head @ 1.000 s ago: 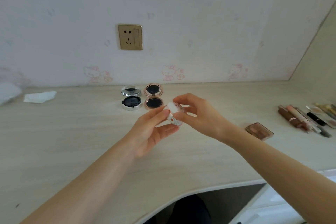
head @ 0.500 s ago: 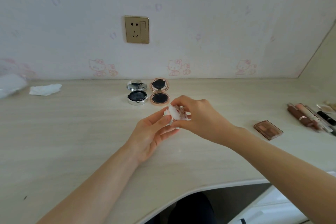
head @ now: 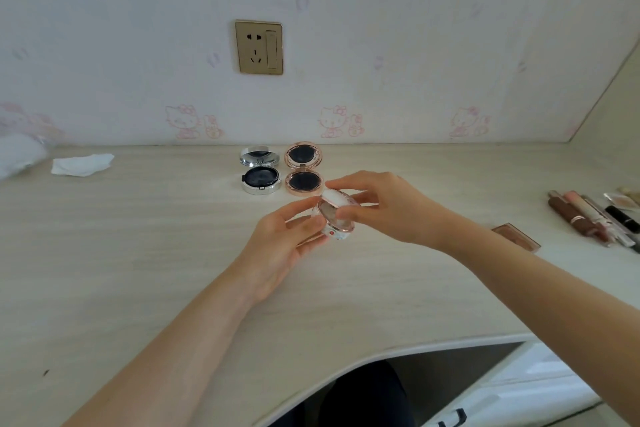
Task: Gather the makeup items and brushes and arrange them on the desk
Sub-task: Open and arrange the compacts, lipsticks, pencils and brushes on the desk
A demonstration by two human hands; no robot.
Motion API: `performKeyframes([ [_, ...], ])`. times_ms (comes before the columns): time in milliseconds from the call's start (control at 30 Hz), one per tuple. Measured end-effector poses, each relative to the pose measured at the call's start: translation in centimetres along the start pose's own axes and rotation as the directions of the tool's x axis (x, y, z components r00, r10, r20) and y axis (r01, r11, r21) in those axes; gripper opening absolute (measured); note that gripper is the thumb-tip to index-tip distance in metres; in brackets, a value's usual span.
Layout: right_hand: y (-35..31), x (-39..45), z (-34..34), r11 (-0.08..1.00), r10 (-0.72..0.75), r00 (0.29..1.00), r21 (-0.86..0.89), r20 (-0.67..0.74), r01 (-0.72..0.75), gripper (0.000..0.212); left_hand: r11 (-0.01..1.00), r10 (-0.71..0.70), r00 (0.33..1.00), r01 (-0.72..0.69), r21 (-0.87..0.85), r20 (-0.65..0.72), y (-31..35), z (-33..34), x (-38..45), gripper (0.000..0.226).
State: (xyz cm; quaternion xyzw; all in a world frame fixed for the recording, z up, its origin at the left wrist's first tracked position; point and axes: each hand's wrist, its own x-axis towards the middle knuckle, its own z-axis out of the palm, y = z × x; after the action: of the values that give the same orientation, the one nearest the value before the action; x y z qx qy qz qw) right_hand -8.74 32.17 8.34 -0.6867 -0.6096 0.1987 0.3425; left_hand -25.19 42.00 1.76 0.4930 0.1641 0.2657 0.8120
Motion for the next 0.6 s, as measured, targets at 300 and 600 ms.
performKeyframes([
  [300, 1.3, 0.4, 1.6, 0.975, -0.007, 1.000, -0.224, 0.029, 0.014, 0.038, 0.493, 0.269, 0.963, -0.127, 0.861, -0.012, 0.0, -0.2, -0.5, 0.040],
  [600, 2.6, 0.5, 2.4, 0.966, -0.028, 0.998, -0.255, 0.052, 0.040, 0.033, 0.280, 0.360, 0.933, -0.130, 0.951, 0.022, -1.3, -0.7, -0.4, 0.039],
])
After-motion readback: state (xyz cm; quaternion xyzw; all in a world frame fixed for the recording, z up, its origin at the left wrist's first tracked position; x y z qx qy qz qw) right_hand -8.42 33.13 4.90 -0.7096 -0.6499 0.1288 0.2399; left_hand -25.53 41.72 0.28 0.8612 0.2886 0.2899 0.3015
